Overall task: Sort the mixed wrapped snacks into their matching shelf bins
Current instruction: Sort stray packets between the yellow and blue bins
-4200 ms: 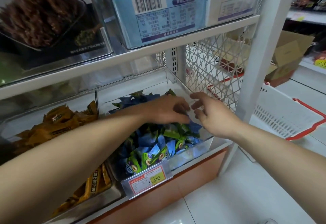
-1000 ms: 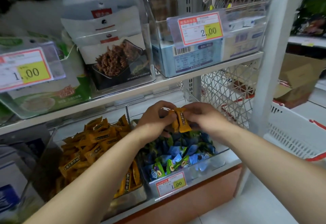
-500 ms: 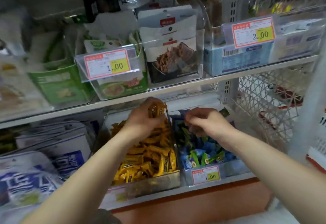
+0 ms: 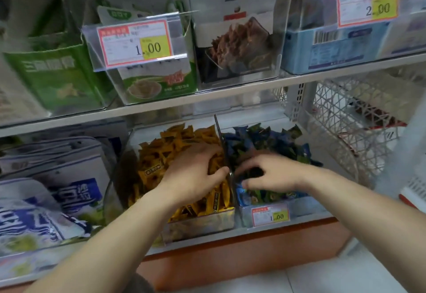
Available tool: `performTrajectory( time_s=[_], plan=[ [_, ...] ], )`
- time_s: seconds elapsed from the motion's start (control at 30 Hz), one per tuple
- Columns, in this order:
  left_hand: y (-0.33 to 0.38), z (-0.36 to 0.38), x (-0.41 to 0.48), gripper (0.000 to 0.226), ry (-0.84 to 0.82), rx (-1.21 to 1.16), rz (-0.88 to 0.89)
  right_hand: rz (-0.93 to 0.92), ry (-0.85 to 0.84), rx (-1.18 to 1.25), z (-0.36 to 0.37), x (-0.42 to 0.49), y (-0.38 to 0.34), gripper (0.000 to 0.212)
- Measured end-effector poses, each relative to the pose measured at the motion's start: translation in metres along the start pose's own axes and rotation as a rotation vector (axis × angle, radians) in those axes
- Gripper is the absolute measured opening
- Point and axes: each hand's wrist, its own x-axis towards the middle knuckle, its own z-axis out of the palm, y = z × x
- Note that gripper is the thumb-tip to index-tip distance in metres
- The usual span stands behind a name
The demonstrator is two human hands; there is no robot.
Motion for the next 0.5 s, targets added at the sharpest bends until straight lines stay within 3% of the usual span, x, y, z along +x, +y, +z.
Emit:
performTrajectory(
  time_s=[0.1,0.2,0.3,0.5],
  plan=[
    [0.003,0.003,0.001,0.07,0.022,-0.122,-0.046,0.082,-0.176,-0.233,0.01,0.015,0.002,0.052],
    [0.01,0.008,0.0,0.072,-0.012,-0.016,-0.024,0.152,-0.193,-0.449,0.005,0.027,0.01,0.077],
    [0.012,0.008,0.003,0.069,0.004,-0.031,-0.049,0.213,-0.157,-0.572,-0.016,0.032,0.025,0.083],
    [0.007,0.009,0.004,0.074,-0.016,-0.064,-0.039,0.324,-0.13,-0.505,-0.048,0.021,0.058,0.081]
  ],
)
